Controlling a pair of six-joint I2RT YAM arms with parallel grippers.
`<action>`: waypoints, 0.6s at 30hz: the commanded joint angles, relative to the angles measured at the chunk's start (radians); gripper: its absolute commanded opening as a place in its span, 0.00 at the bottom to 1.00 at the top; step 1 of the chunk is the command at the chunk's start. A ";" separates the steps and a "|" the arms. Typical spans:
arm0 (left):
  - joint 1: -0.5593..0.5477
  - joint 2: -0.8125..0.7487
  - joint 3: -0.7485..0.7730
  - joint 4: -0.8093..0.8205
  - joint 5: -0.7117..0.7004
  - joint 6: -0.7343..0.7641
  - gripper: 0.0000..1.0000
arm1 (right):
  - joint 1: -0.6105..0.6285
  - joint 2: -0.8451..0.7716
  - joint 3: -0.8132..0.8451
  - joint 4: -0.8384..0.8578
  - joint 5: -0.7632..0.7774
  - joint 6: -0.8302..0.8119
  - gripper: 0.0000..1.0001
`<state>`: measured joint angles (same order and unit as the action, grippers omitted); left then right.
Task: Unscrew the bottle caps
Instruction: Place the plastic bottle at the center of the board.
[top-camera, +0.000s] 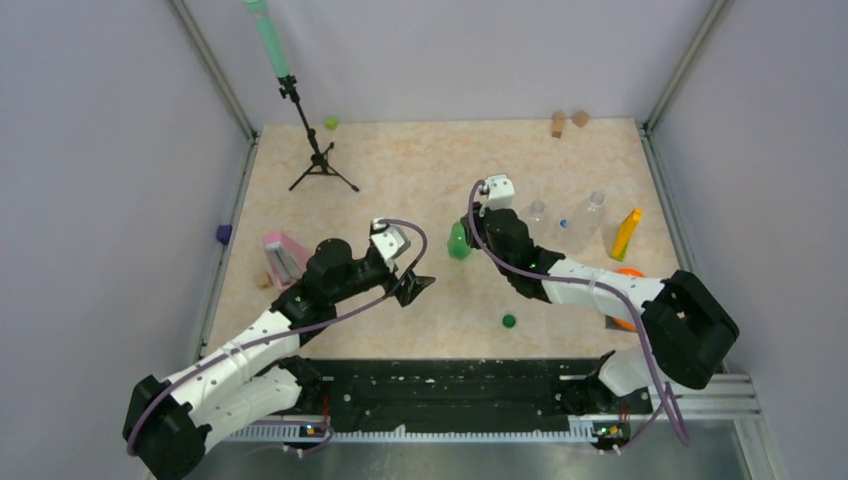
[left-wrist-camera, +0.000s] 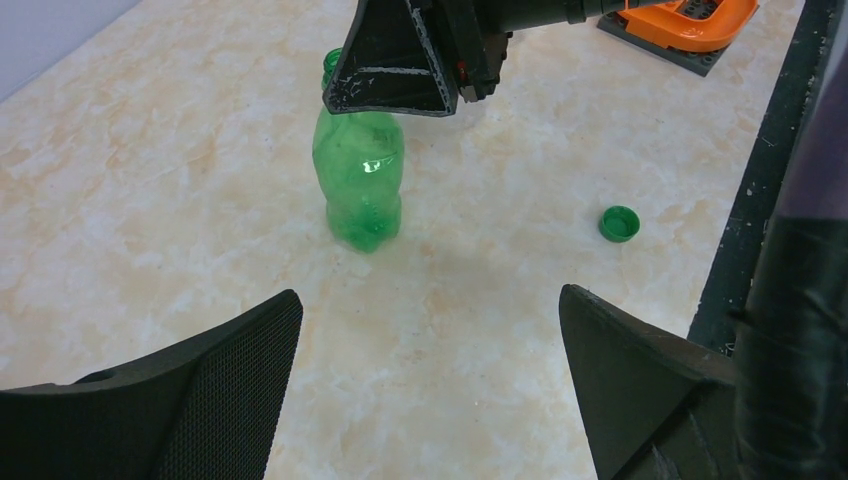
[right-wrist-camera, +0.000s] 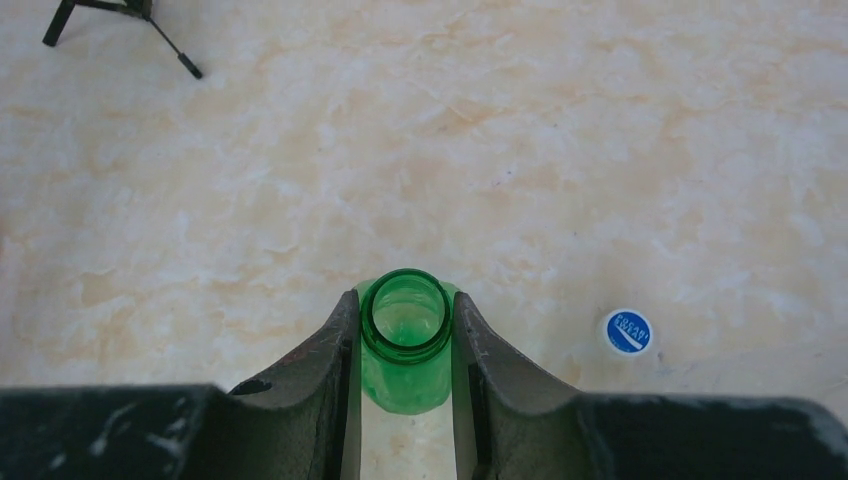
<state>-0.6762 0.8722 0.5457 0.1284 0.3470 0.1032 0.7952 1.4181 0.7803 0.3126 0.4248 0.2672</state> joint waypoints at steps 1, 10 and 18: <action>-0.004 -0.029 -0.015 0.045 -0.042 -0.017 0.99 | 0.000 0.013 0.008 0.126 0.080 -0.026 0.03; -0.003 -0.061 -0.034 0.050 -0.082 -0.037 0.99 | 0.004 0.013 0.051 0.047 0.039 -0.075 0.16; -0.003 -0.070 -0.039 0.057 -0.131 -0.074 0.99 | 0.026 0.051 0.122 -0.072 0.042 -0.124 0.23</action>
<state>-0.6762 0.8265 0.5148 0.1314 0.2573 0.0593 0.8062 1.4487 0.8482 0.2726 0.4629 0.1749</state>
